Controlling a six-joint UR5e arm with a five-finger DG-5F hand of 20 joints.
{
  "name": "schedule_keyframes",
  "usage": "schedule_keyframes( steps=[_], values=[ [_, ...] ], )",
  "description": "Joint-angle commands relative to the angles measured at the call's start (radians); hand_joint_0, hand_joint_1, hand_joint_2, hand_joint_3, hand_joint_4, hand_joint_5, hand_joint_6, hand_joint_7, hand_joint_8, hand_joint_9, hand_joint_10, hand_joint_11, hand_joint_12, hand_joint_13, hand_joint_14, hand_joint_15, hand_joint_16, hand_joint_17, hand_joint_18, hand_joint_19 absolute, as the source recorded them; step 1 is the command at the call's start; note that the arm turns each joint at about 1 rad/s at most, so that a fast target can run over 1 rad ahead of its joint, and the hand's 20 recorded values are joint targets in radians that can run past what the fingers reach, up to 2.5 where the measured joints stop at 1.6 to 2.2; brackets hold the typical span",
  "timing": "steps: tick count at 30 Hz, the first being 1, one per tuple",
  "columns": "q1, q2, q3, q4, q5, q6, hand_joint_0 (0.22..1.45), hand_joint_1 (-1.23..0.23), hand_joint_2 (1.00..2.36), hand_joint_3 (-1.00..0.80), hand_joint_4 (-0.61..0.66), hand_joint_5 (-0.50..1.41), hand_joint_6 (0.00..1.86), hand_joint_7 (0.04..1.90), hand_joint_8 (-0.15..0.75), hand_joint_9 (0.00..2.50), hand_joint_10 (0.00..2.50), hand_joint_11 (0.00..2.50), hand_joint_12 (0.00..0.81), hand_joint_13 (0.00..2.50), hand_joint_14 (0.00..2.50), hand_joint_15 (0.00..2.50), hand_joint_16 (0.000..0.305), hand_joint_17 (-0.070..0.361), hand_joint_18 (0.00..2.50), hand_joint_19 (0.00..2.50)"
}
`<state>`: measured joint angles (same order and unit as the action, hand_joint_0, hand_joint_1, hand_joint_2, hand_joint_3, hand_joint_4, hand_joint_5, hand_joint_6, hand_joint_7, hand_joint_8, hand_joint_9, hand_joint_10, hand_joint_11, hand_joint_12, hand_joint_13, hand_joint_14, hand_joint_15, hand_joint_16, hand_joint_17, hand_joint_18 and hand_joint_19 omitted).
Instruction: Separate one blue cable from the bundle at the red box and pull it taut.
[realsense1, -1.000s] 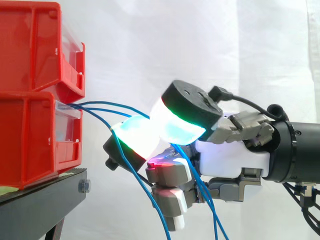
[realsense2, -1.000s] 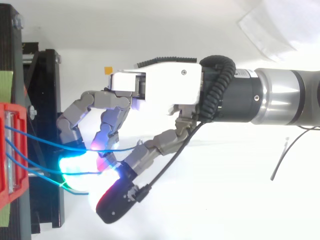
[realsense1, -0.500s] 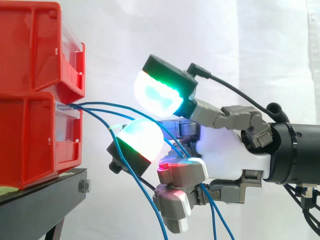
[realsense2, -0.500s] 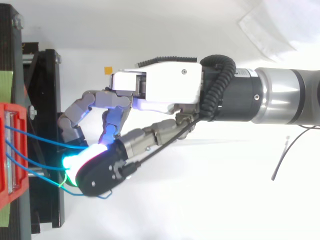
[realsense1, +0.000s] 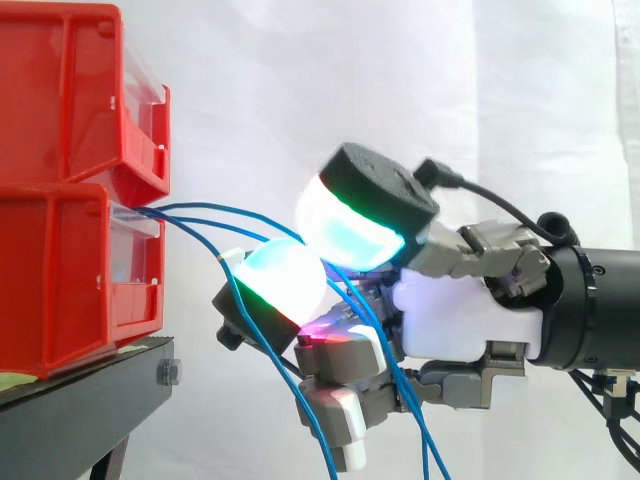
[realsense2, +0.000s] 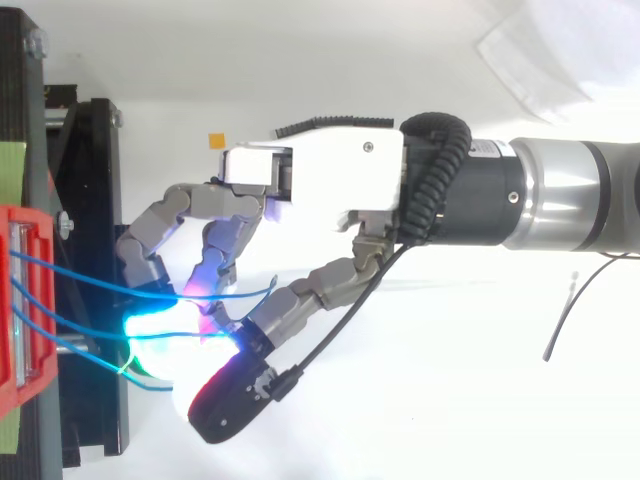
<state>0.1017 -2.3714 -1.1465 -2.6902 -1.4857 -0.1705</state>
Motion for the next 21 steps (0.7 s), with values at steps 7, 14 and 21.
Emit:
schedule_keyframes(
  steps=[7,14,21],
  values=[
    [-0.002,0.001,-0.001,-0.005,0.004,-0.017,0.59,-0.29,1.00,-0.50,-0.03,-0.10,0.86,1.18,0.249,1.37,0.03,1.16,0.358,1.11,0.03,0.87,0.053,0.119,0.80,1.01],
    [0.000,0.001,-0.001,0.003,0.004,-0.017,0.58,-0.56,1.01,-0.16,0.02,-0.11,0.83,1.09,0.321,1.32,0.02,1.14,0.427,1.13,0.03,0.84,0.069,0.155,0.88,0.94],
    [0.001,0.001,-0.001,0.000,-0.001,-0.017,0.61,-0.82,1.02,-0.15,0.02,-0.17,0.87,1.06,0.262,1.10,0.03,1.20,0.376,0.95,0.03,0.84,0.059,0.132,0.71,0.93]
  ],
)
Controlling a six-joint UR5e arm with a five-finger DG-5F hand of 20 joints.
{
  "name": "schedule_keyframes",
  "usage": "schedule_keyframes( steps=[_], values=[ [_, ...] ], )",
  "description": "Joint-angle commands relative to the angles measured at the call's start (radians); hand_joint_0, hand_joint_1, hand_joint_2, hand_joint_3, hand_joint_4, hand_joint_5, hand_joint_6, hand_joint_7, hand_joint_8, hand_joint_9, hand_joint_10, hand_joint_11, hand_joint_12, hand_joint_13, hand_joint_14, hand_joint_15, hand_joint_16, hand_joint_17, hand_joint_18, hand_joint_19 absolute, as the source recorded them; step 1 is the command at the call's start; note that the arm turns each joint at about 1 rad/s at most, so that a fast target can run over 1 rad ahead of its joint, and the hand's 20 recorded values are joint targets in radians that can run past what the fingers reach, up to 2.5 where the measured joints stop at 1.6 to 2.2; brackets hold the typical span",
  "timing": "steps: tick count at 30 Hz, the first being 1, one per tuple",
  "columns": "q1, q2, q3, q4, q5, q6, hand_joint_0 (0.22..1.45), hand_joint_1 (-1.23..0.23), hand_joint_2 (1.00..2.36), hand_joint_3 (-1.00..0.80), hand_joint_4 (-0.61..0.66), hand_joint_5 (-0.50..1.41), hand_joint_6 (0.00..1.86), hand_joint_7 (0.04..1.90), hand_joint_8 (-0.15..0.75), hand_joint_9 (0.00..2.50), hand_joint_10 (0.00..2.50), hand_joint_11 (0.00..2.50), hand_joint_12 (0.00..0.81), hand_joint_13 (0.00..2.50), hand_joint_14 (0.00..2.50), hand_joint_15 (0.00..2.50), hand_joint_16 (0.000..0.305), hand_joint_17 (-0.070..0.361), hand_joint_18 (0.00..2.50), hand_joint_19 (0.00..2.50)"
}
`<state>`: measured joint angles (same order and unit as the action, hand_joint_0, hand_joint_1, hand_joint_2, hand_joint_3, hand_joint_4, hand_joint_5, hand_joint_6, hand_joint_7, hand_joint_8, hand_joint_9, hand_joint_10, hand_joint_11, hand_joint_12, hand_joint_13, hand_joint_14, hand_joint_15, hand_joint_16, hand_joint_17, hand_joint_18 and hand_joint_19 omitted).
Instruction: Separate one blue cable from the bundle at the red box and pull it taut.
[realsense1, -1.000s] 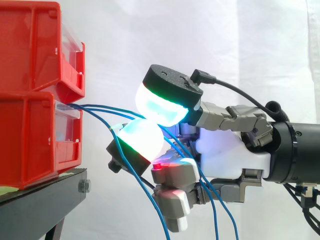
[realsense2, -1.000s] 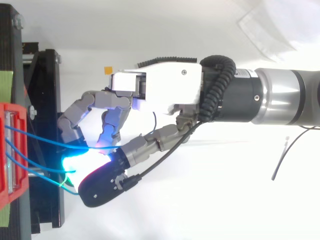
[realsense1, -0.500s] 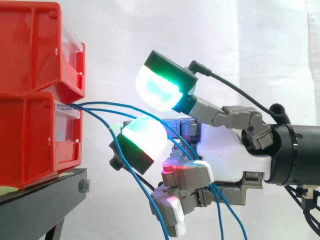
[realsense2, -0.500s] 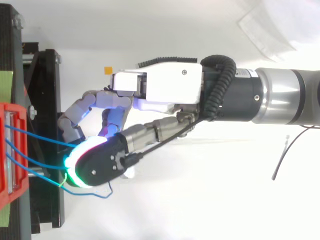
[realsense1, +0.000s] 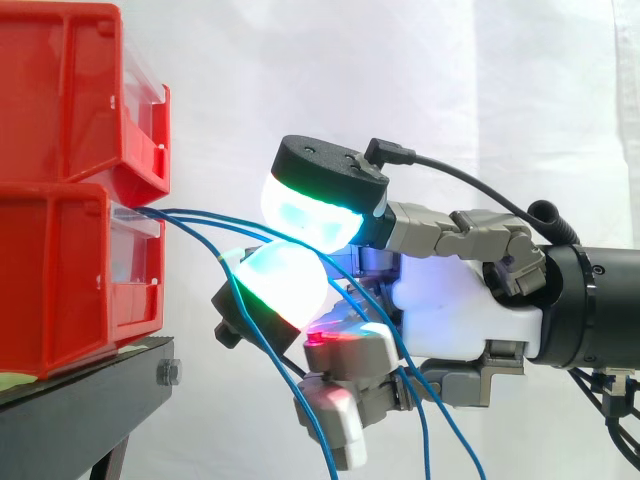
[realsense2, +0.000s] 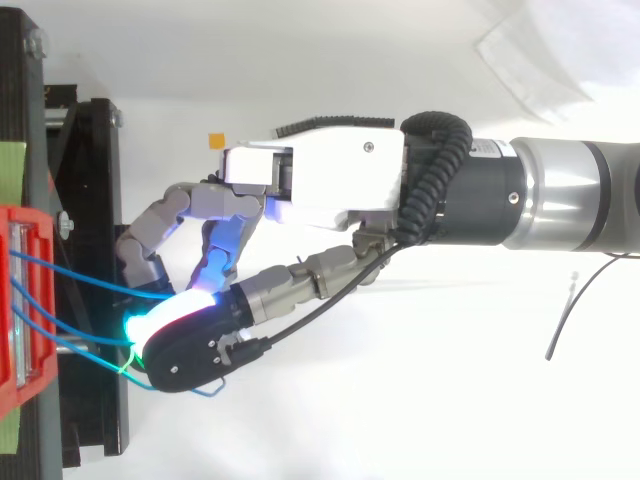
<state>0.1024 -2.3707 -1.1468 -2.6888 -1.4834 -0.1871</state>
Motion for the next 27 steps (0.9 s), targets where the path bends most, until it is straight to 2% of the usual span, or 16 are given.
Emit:
schedule_keyframes(
  steps=[1,5,13,17,19,20,21,24,27],
  values=[
    [0.000,0.001,-0.001,-0.002,-0.003,0.000,0.63,-0.86,1.02,-0.21,0.01,-0.18,0.87,1.08,0.252,1.07,0.03,1.19,0.372,0.92,0.03,0.83,0.057,0.128,0.69,0.91],
    [0.000,0.001,-0.001,0.000,-0.001,0.000,0.73,-0.92,1.00,-0.50,0.00,-0.18,0.89,1.04,0.244,1.02,0.03,1.16,0.370,0.88,0.03,0.77,0.056,0.127,0.69,0.84],
    [0.002,-0.001,-0.001,0.001,0.002,-0.003,0.67,-0.94,1.00,-0.50,0.02,-0.16,0.88,1.06,0.249,1.04,0.03,1.17,0.359,0.89,0.03,0.77,0.055,0.123,0.72,0.82],
    [0.002,-0.001,-0.001,0.000,0.000,-0.003,0.54,-0.94,1.00,-0.50,0.03,-0.14,0.88,1.08,0.263,1.08,0.03,1.17,0.370,0.90,0.03,0.77,0.057,0.128,0.73,0.84],
    [0.002,-0.001,-0.001,-0.002,0.000,-0.002,0.49,-0.87,1.00,-0.50,0.03,-0.14,0.88,1.07,0.282,1.11,0.02,1.16,0.389,0.92,0.03,0.77,0.060,0.135,0.74,0.85],
    [0.002,-0.001,-0.001,0.000,-0.003,-0.002,0.48,-0.78,1.00,-0.50,0.03,-0.13,0.87,1.06,0.291,1.15,0.02,1.17,0.395,0.94,0.03,0.77,0.061,0.137,0.75,0.87],
    [0.002,-0.001,-0.002,0.000,-0.003,-0.002,0.51,-0.66,1.00,-0.50,0.01,-0.13,0.86,1.07,0.279,1.17,0.03,1.16,0.384,0.94,0.03,0.78,0.059,0.132,0.73,0.89],
    [0.002,-0.001,-0.002,-0.003,-0.003,-0.002,0.58,-0.49,1.00,-0.50,-0.02,-0.12,0.83,1.09,0.264,1.21,0.03,1.16,0.367,0.96,0.03,0.79,0.054,0.121,0.71,0.93],
    [0.002,-0.001,-0.002,-0.005,-0.003,0.000,0.60,-0.46,1.00,-0.49,-0.01,-0.12,0.81,1.10,0.254,1.22,0.03,1.14,0.364,0.97,0.03,0.80,0.053,0.120,0.71,0.95]
  ],
)
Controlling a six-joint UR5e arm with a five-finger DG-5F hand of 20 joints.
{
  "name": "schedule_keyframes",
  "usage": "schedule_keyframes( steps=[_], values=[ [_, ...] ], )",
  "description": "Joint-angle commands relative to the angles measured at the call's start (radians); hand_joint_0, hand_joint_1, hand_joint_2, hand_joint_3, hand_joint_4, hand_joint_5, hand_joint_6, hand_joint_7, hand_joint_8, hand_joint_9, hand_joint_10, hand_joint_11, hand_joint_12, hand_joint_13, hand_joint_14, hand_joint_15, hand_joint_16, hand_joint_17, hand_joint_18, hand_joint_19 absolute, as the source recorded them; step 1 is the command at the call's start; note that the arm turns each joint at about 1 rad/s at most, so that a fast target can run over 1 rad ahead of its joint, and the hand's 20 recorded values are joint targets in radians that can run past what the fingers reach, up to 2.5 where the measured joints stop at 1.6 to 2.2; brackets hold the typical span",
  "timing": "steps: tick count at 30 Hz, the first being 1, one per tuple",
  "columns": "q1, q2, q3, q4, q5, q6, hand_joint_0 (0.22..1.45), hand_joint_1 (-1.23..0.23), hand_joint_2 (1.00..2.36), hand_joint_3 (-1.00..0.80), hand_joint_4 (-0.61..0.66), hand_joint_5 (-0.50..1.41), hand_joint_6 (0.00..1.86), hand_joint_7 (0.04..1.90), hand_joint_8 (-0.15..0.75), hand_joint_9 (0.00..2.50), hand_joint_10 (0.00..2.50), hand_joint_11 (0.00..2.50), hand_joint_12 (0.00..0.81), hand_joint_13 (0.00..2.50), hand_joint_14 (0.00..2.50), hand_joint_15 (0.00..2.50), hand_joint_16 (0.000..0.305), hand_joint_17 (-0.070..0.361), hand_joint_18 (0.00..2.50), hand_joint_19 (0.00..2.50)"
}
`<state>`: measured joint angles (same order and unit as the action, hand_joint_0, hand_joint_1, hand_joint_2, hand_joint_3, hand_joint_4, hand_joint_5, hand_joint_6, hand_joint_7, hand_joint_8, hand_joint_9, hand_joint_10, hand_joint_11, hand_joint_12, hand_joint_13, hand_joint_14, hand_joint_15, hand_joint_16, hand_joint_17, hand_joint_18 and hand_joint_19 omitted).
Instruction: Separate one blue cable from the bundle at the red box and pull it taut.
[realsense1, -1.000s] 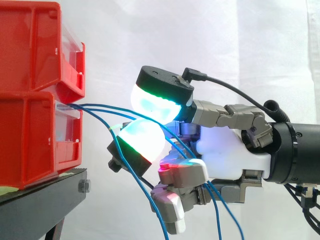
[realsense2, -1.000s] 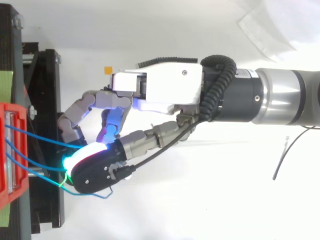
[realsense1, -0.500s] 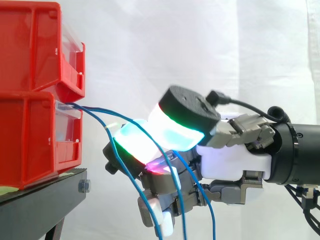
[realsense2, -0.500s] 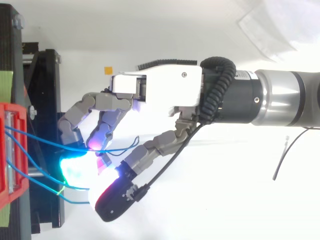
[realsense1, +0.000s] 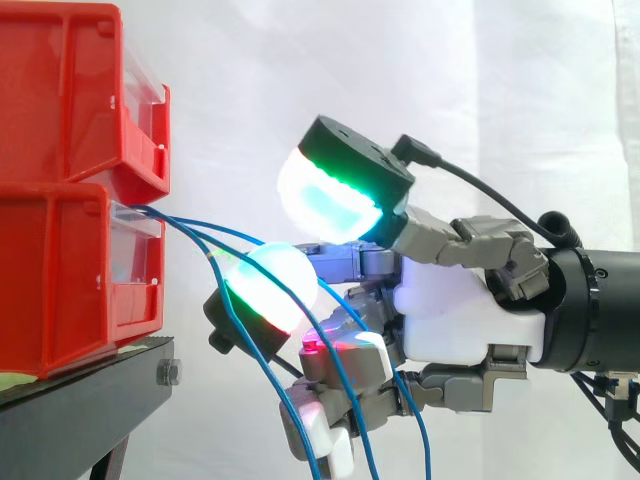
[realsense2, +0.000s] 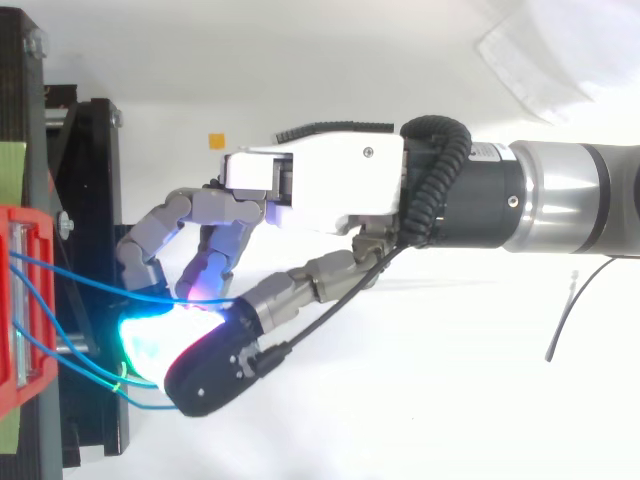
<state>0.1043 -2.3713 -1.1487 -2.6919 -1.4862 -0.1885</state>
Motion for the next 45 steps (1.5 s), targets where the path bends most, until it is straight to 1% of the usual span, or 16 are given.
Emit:
schedule_keyframes(
  steps=[1,4,11,13,14,15,18,21,24,26,29,34,35,36,41,45],
  values=[
    [0.000,0.000,0.000,-0.002,0.000,0.001,0.61,-0.47,1.00,-0.46,-0.01,-0.12,0.81,1.10,0.257,1.22,0.03,1.12,0.364,0.97,0.03,0.80,0.053,0.120,0.71,0.95],
    [0.000,0.001,0.000,-0.003,0.000,0.001,0.60,-0.66,1.01,-0.42,0.02,-0.15,0.82,1.09,0.265,1.17,0.03,1.15,0.370,0.97,0.03,0.81,0.054,0.122,0.71,0.95],
    [-0.002,0.001,0.001,-0.006,0.000,0.003,0.54,-0.73,1.00,-0.50,0.06,-0.19,0.86,1.02,0.266,1.11,0.02,1.23,0.374,0.97,0.03,0.87,0.057,0.129,0.73,0.94],
    [-0.002,0.001,0.001,-0.006,-0.002,0.001,0.52,-0.73,1.00,-0.50,0.07,-0.19,0.87,1.01,0.269,1.09,0.02,1.39,0.377,0.99,0.03,0.93,0.059,0.133,0.74,0.93],
    [0.000,0.001,0.001,-0.006,-0.002,0.001,0.50,-0.73,1.00,-0.50,0.08,-0.20,0.88,0.99,0.271,1.00,0.00,1.69,0.380,1.01,0.03,1.00,0.061,0.136,0.75,0.94],
    [0.000,0.006,0.001,-0.008,0.000,0.001,0.50,-0.73,1.00,-0.50,0.09,-0.20,0.88,0.99,0.291,0.86,0.33,1.63,0.381,1.02,0.03,1.06,0.062,0.139,0.76,0.95],
    [-0.003,0.023,0.001,-0.036,0.000,-0.011,0.49,-0.74,1.00,-0.50,0.11,-0.21,0.89,0.97,0.302,0.71,0.70,1.57,0.381,1.03,0.02,1.18,0.063,0.141,0.75,0.95],
    [-0.003,0.041,0.001,-0.049,0.000,-0.019,0.48,-0.74,1.00,-0.50,0.11,-0.22,0.89,0.96,0.309,0.64,0.91,1.53,0.377,1.04,0.02,1.31,0.062,0.140,0.75,1.00],
    [-0.002,0.061,0.003,-0.121,0.004,-0.057,0.48,-0.74,1.00,-0.50,0.12,-0.22,0.89,0.96,0.324,0.59,1.04,1.46,0.364,1.09,0.00,1.55,0.057,0.128,0.81,1.18],
    [-0.002,0.067,0.001,-0.163,0.000,-0.074,0.48,-0.74,1.00,-0.50,0.12,-0.22,0.89,0.95,0.331,0.55,1.13,1.41,0.368,1.06,0.17,1.57,0.054,0.121,0.84,1.26],
    [-0.002,0.067,0.001,-0.184,0.003,-0.078,0.48,-0.74,1.00,-0.50,0.13,-0.22,0.89,0.94,0.334,0.51,1.23,1.36,0.364,0.95,0.79,1.39,0.050,0.113,0.89,1.41],
    [-0.002,0.067,0.001,-0.178,0.006,-0.083,0.48,-0.74,1.00,-0.50,0.14,-0.22,0.89,0.93,0.350,0.42,1.54,1.29,0.363,0.74,1.91,1.14,0.046,0.103,1.00,1.84],
    [-0.002,0.066,0.001,-0.177,0.007,-0.083,0.48,-0.74,1.00,-0.50,0.14,-0.23,0.88,0.92,0.359,0.37,1.70,1.25,0.373,0.64,2.32,1.10,0.045,0.102,1.05,2.07],
    [-0.002,0.067,0.001,-0.177,0.009,-0.083,0.48,-0.74,1.00,-0.50,0.15,-0.23,0.88,0.92,0.359,0.36,1.74,1.22,0.371,0.57,2.50,1.11,0.046,0.104,1.05,2.11],
    [0.002,0.067,0.001,-0.166,0.043,-0.082,0.48,-0.72,1.00,-0.50,0.16,-0.23,0.88,0.93,0.361,0.32,1.84,1.20,0.373,0.50,2.50,1.18,0.048,0.109,0.93,1.73],
    [0.002,0.066,0.000,-0.160,0.058,-0.080,0.48,-0.72,1.00,-0.50,0.16,-0.23,0.87,0.92,0.365,0.24,2.37,1.15,0.374,0.50,2.50,1.29,0.050,0.113,0.87,1.44]
  ],
)
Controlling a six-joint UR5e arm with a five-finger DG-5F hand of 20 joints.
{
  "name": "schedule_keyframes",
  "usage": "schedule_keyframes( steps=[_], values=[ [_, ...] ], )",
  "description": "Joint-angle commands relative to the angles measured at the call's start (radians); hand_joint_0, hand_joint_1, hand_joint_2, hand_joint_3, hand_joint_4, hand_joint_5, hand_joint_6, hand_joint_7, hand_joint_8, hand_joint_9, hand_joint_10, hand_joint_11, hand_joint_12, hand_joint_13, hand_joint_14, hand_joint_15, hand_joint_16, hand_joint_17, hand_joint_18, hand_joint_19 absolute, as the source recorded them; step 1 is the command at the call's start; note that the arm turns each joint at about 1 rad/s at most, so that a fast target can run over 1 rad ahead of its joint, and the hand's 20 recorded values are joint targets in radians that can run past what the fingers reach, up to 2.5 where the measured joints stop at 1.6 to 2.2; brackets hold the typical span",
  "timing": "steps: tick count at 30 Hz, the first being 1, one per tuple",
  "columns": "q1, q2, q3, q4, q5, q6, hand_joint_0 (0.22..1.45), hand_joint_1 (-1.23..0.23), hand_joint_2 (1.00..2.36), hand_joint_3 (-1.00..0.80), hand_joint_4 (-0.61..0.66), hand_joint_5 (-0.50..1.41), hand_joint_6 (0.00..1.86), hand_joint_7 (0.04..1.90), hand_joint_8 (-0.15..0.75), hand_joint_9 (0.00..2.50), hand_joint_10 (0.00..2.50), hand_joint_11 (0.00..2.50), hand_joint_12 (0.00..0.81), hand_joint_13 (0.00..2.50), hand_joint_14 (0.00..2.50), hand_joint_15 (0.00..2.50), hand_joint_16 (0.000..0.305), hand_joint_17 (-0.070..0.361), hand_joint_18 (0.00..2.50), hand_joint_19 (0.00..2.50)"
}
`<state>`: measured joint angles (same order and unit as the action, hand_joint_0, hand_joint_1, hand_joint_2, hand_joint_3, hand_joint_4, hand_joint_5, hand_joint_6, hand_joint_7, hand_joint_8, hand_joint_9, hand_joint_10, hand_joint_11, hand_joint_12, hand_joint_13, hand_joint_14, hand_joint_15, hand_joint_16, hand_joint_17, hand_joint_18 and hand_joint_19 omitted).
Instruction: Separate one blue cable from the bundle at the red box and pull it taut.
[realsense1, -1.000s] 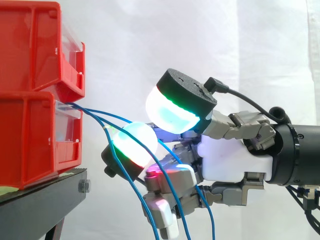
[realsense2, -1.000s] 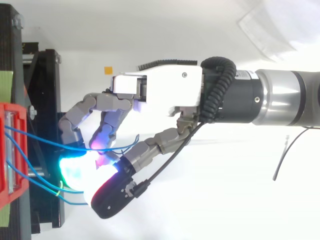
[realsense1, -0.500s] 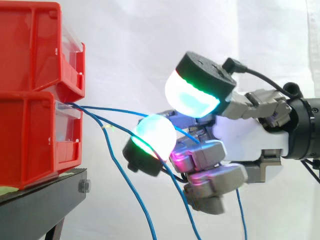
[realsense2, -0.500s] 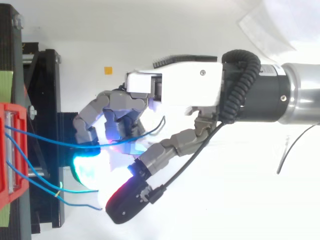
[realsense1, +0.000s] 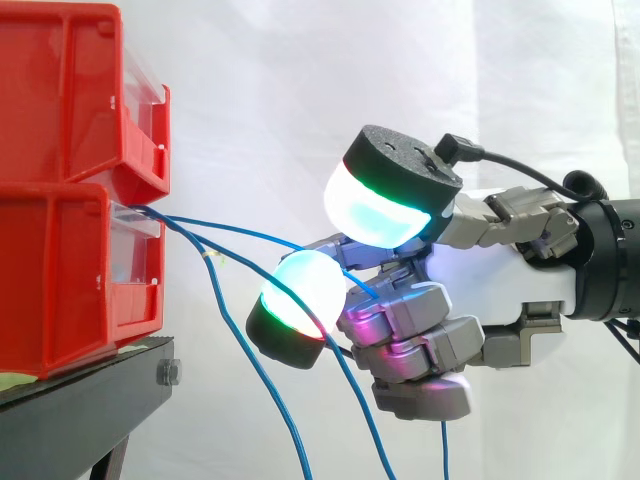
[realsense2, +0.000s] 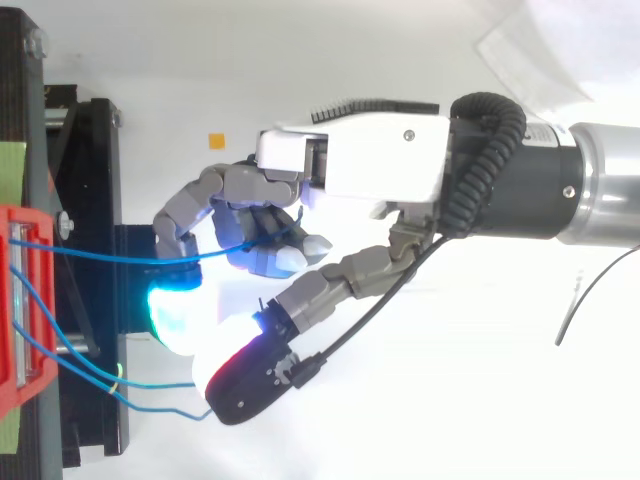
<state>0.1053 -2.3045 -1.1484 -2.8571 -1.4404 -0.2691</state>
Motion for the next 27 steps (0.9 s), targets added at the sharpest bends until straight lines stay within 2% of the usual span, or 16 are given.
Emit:
schedule_keyframes(
  steps=[1,3,5,8,11,14,16,17,19,23,27],
  values=[
    [0.002,-0.001,-0.001,0.009,0.014,0.001,0.48,-0.71,1.00,-0.50,0.16,-0.23,0.87,0.92,0.360,0.23,2.42,1.16,0.375,0.50,2.50,1.29,0.050,0.112,0.86,1.41],
    [0.002,-0.001,-0.001,0.016,0.017,0.001,0.48,-0.71,1.00,-0.50,0.16,-0.23,0.88,0.89,0.360,0.13,2.50,1.18,0.378,0.53,2.50,1.31,0.051,0.114,0.78,1.15],
    [0.002,-0.001,-0.001,0.022,0.020,0.001,0.48,-0.71,1.00,-0.50,0.16,-0.23,0.88,0.90,0.357,0.08,2.50,1.24,0.378,0.54,2.50,1.38,0.052,0.117,0.76,1.08],
    [0.002,-0.001,-0.002,0.024,0.046,0.002,0.48,-0.71,1.00,-0.50,0.12,-0.23,0.88,0.89,0.346,0.00,2.50,1.41,0.387,0.55,2.50,1.48,0.051,0.116,0.70,0.99],
    [0.002,-0.001,-0.002,0.019,0.091,0.002,0.48,-0.71,1.00,-0.50,0.09,-0.24,0.87,0.88,0.338,0.00,2.50,1.55,0.393,0.56,2.50,1.53,0.050,0.113,0.68,0.91],
    [0.004,-0.003,-0.010,0.024,0.107,0.002,0.47,-0.71,1.00,-0.50,0.08,-0.25,0.87,0.88,0.336,0.00,2.50,1.65,0.423,0.62,2.50,1.55,0.053,0.120,0.75,0.85],
    [0.004,-0.001,-0.016,0.024,0.109,0.002,0.47,-0.71,1.00,-0.50,0.09,-0.26,0.87,0.87,0.344,0.00,2.50,1.83,0.452,0.69,2.50,1.60,0.056,0.125,0.82,0.85],
    [0.005,-0.001,-0.022,0.027,0.109,0.001,0.47,-0.71,1.00,-0.50,0.09,-0.26,0.87,0.87,0.344,0.00,2.50,1.81,0.457,0.71,2.50,1.60,0.056,0.127,0.84,0.85],
    [0.007,-0.001,-0.027,0.030,0.109,-0.001,0.47,-0.71,1.00,-0.50,0.10,-0.27,0.87,0.85,0.357,0.00,2.50,1.94,0.489,0.77,2.50,1.64,0.059,0.134,0.93,0.84],
    [0.011,-0.009,-0.034,0.058,0.120,0.002,0.47,-0.69,1.00,-0.50,0.10,-0.27,0.86,0.86,0.367,0.02,2.50,2.07,0.515,0.88,2.50,1.69,0.063,0.142,1.06,0.86],
    [0.010,-0.009,-0.037,0.061,0.133,0.002,0.47,-0.60,1.00,-0.50,0.12,-0.27,0.85,0.84,0.377,0.14,2.50,2.10,0.544,0.99,2.50,1.70,0.068,0.154,1.21,0.81]
  ],
)
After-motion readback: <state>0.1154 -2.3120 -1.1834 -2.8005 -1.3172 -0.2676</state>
